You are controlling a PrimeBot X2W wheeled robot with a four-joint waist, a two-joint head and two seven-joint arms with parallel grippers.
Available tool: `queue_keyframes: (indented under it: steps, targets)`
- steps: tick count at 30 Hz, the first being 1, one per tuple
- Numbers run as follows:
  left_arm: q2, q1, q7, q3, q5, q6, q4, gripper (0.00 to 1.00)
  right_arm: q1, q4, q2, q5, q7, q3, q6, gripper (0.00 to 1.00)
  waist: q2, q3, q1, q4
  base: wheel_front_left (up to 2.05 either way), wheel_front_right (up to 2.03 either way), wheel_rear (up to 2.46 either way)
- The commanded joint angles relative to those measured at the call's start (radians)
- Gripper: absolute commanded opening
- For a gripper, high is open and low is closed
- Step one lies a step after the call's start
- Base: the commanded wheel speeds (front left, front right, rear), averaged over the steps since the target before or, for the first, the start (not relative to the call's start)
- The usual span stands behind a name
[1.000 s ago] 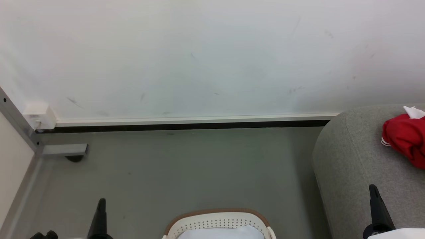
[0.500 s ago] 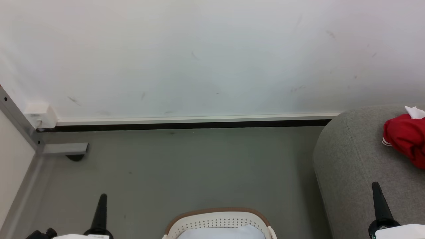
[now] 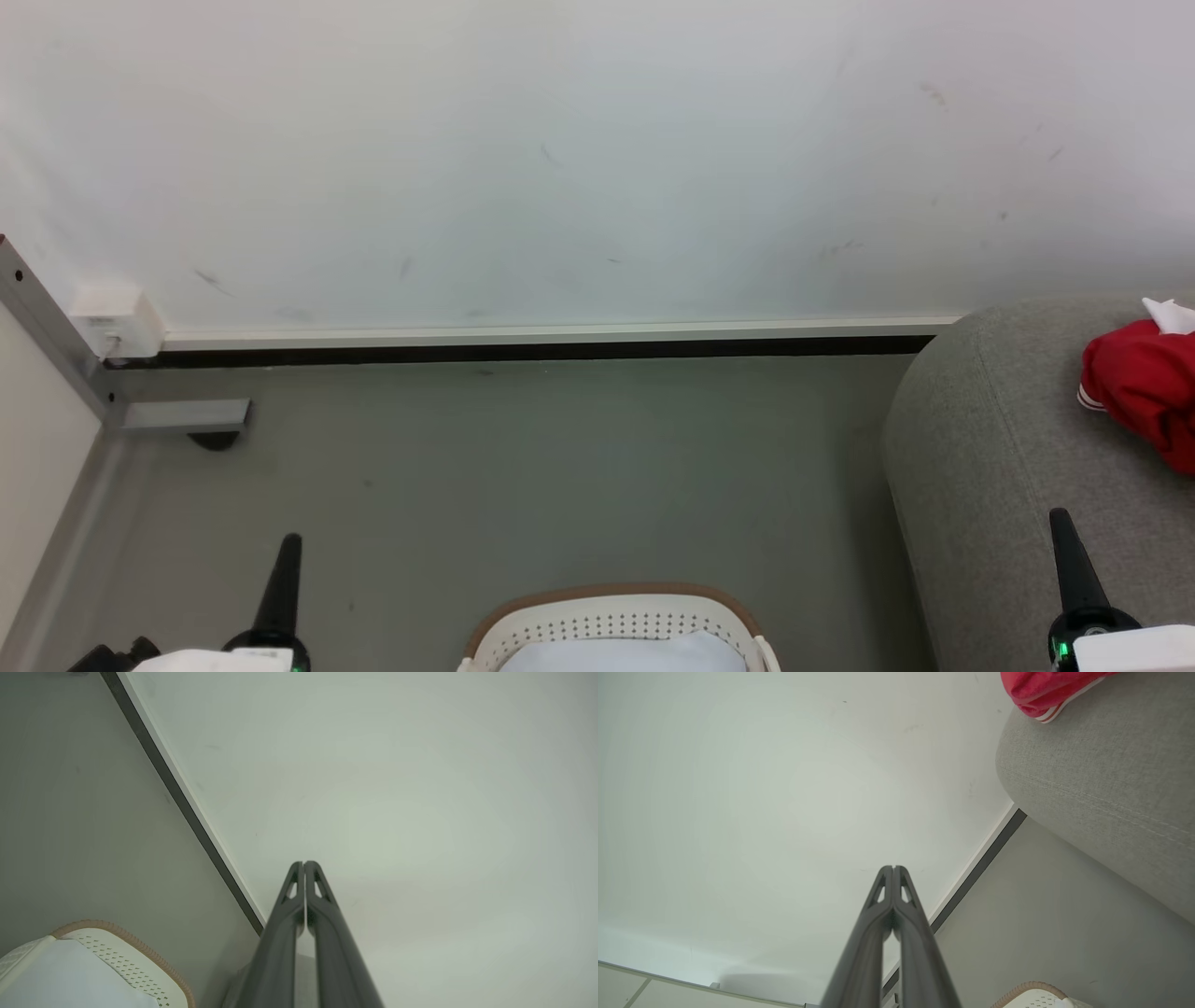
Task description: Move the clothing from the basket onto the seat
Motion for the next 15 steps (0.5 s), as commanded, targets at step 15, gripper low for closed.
queue_keyframes:
  steps: [15]
  targets:
    - [0.009,-0.032,0.039,0.009,-0.14,-0.007,-0.001,0.0,-0.03,0.005,0.002,0.134,0.039,-0.027,-0.002,0.0,-0.0001,0.003,-0.0001,0.004,0.0,0.0,0.0]
